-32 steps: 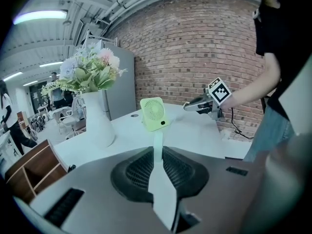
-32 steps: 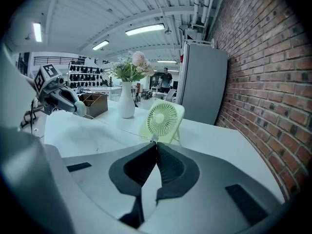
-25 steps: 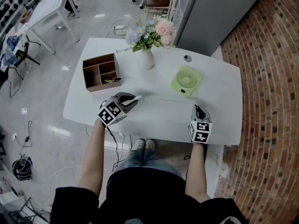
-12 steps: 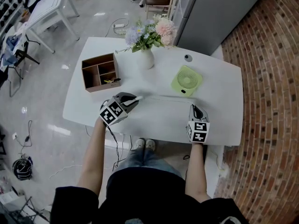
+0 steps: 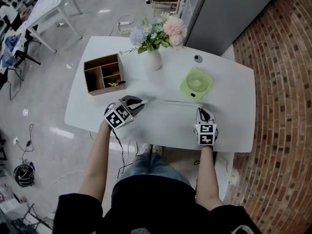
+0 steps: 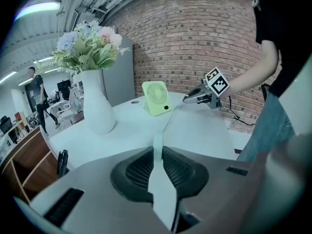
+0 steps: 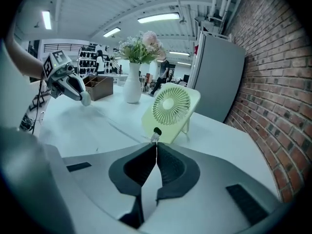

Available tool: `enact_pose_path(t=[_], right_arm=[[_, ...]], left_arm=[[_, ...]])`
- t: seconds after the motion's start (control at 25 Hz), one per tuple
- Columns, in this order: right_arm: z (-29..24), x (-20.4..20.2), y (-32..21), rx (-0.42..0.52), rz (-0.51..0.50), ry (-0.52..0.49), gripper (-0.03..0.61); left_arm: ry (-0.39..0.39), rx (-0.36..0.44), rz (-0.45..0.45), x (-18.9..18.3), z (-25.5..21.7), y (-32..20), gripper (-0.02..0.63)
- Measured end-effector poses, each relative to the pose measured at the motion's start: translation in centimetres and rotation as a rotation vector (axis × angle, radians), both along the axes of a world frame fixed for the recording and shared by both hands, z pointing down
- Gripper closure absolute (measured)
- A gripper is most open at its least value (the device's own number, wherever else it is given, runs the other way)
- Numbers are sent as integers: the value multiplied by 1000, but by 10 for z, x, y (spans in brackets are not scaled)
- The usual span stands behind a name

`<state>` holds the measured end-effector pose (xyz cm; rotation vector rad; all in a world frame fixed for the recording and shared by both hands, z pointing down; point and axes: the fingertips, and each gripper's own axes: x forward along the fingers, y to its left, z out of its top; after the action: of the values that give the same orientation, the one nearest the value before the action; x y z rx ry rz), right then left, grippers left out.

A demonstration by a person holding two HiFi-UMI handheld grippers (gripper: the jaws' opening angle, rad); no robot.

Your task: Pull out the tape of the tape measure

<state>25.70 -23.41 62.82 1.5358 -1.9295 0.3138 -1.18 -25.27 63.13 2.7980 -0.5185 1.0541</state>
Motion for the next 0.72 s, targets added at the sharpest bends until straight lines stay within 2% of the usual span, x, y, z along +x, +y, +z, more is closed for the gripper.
enact_pose_path(t=[0.28,0.72], right_arm=[[26,-2,-7,-66,-6,-10,569],[43,-2,-6,-129,14,-45,569]], left_arm=[[-48,-38,8,-2,22,-2,543],[-78,-36,45,1,41,-2,543]])
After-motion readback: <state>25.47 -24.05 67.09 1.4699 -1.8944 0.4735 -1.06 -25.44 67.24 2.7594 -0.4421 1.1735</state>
